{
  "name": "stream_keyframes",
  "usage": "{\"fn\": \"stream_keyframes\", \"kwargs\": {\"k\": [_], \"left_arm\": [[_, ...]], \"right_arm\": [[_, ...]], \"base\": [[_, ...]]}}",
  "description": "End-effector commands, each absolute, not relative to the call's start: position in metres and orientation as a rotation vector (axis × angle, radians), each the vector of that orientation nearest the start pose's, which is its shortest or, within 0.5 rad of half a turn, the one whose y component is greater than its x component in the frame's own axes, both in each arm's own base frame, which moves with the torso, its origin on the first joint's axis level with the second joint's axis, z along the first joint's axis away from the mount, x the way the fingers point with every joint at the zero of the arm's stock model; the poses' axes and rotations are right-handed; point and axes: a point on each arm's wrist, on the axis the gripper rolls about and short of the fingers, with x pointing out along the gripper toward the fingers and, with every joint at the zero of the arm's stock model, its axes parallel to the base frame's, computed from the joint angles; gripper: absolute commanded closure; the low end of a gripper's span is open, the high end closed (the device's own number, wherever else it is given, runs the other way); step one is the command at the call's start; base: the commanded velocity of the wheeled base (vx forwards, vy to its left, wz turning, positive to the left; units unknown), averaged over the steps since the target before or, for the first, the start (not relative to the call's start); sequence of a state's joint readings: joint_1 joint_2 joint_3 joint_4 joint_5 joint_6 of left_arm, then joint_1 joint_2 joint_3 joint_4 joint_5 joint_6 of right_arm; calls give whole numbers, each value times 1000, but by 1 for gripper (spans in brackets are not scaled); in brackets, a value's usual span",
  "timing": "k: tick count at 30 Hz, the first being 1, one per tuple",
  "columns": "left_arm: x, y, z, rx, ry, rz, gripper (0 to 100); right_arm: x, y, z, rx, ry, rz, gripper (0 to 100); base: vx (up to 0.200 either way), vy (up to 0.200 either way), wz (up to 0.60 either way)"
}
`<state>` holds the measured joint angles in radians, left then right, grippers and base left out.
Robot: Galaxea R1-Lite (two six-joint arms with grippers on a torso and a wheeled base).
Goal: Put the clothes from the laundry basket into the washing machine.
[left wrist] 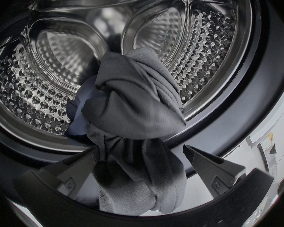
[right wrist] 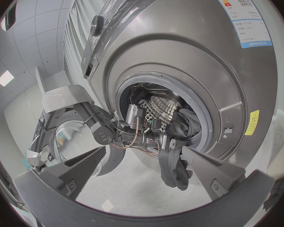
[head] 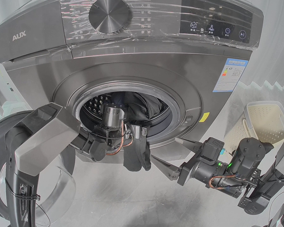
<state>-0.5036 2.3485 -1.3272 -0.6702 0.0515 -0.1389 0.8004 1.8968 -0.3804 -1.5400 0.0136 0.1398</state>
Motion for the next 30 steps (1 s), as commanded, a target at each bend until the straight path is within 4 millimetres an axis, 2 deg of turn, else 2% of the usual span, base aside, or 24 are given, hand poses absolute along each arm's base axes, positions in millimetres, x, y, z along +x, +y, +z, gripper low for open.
{"fn": "stream_keyframes", "kwargs": {"k": [1,3,4,6,12,19,26,30], "left_arm": [[406,-223,51,-21,410,-423,0],[407,-223,48,-15,416,-422,0],[409,-221,42,-5,422,-418,100],[411,-221,42,-8,408,-418,100],[424,-221,63,-53,307,-415,100],[448,-222,107,-154,85,-398,100],[475,-220,123,-219,-75,-320,100],[478,-220,123,-230,-85,-311,100]], "right_arm": [[197,204,116,141,35,815,0],[197,204,117,141,34,815,0],[197,204,117,141,34,815,0],[198,204,117,143,29,814,0],[198,204,118,144,28,815,0],[198,204,118,144,26,814,0],[199,204,119,148,22,813,0],[199,204,119,148,22,811,0]], "base": [[0,0,0],[0,0,0],[0,0,0],[0,0,0],[0,0,0],[0,0,0],[0,0,0],[0,0,0]]}}
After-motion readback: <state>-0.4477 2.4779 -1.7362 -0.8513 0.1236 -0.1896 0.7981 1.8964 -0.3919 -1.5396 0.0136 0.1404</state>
